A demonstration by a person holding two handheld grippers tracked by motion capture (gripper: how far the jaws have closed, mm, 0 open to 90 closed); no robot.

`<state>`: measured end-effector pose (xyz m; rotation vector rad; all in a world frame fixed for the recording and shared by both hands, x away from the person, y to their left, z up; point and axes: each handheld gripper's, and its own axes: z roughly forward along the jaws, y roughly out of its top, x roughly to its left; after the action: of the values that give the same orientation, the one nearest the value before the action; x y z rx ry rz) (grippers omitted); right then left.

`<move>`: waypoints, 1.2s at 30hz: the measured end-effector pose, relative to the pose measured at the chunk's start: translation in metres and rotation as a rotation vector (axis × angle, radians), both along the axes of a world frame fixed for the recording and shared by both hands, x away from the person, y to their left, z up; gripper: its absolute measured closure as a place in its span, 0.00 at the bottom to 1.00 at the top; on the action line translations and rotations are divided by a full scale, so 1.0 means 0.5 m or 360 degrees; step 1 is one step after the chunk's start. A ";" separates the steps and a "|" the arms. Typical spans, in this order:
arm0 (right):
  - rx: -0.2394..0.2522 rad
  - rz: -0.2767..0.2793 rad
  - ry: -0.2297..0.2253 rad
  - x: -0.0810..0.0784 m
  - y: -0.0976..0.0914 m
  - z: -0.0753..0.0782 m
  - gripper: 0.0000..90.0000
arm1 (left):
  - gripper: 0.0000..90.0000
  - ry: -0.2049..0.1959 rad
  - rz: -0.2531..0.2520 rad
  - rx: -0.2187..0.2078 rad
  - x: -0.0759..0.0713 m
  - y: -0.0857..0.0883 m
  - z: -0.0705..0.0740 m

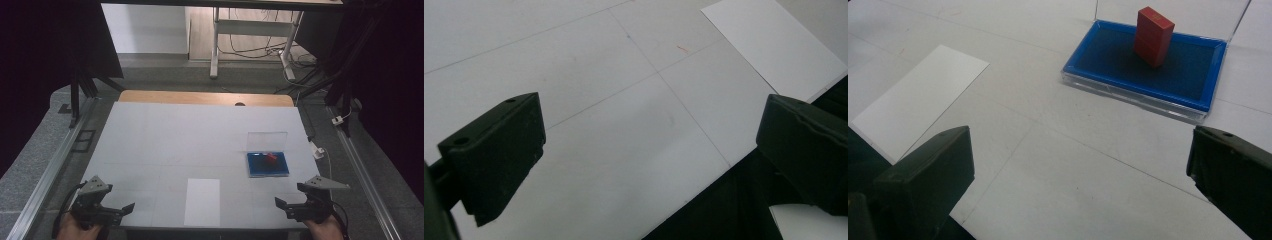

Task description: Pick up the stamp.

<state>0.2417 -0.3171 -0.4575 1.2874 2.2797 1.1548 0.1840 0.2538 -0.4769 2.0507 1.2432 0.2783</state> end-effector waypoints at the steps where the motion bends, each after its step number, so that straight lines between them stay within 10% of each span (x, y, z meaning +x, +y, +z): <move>1: 0.0001 0.0000 -0.0002 0.000 0.000 0.000 0.00 | 0.00 0.0002 -0.0001 -0.0001 0.000 0.000 0.000; 36: -0.0071 0.0070 -0.0070 0.077 0.025 0.009 0.00 | 0.02 -0.0005 -0.0045 0.0022 -0.002 -0.007 0.000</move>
<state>0.2801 -0.3046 -0.4531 1.1897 2.2993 1.1285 0.1831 0.2502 -0.4768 2.0772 1.2125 0.2776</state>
